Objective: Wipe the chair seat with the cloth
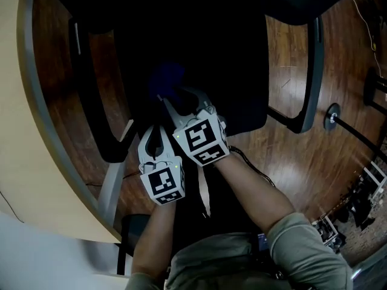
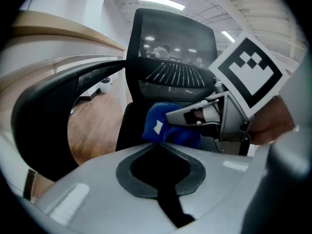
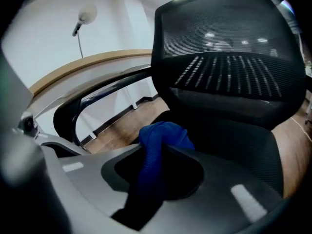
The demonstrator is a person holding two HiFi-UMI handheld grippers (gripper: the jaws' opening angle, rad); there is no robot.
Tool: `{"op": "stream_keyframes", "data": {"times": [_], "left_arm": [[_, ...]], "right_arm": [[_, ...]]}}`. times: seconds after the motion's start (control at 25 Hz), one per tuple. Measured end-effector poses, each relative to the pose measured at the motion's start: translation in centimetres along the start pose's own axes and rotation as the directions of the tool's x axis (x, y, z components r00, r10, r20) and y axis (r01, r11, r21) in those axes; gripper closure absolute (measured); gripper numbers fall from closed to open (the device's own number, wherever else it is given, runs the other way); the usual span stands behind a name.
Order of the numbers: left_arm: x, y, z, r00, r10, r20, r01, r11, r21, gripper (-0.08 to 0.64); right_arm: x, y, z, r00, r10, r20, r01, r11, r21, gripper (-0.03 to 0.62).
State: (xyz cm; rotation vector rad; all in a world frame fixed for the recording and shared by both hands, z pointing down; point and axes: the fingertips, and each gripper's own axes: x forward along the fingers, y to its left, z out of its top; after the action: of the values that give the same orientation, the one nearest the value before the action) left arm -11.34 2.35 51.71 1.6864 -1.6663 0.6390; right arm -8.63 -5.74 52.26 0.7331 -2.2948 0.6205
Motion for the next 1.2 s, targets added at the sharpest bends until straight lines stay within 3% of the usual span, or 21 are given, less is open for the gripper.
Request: {"op": "stream_keyframes", "data": {"times": [0.28,0.48,0.72,0.92,1.2], "left_arm": [[-2.3,2.3,-3.6,0.998,-0.002,-0.057,0.001,1.000,-0.013,0.554],[-2.5,2.6,-5.2,0.995,-0.047,-0.091,0.050,0.998,0.026,0.554],[-1.6,1.3,-4.7,0.993,-0.064,-0.094,0.072,0.994,0.081,0.554],[-0.5,-1.7,-3.1,0.995,-0.066,-0.077,0.075,0.991,0.115,0.554],[2.2,-9.3,0.2,0.991,-0.133,-0.007,0.132,0.973,0.190,0.554]], "right_arm": [[4.7,7.3,0.8,0.988,0.146,-0.047,-0.150,0.985,-0.087,0.505],[6.5,9.2,-1.3,0.982,0.156,-0.103,-0.167,0.980,-0.111,0.505],[5.1,6.1,-2.7,0.993,0.081,-0.085,-0.088,0.993,-0.079,0.505],[1.1,-0.3,-4.4,0.996,-0.037,-0.083,0.033,0.999,-0.039,0.506],[-6.8,-9.9,-7.9,0.973,-0.222,-0.066,0.228,0.970,0.085,0.507]]}}
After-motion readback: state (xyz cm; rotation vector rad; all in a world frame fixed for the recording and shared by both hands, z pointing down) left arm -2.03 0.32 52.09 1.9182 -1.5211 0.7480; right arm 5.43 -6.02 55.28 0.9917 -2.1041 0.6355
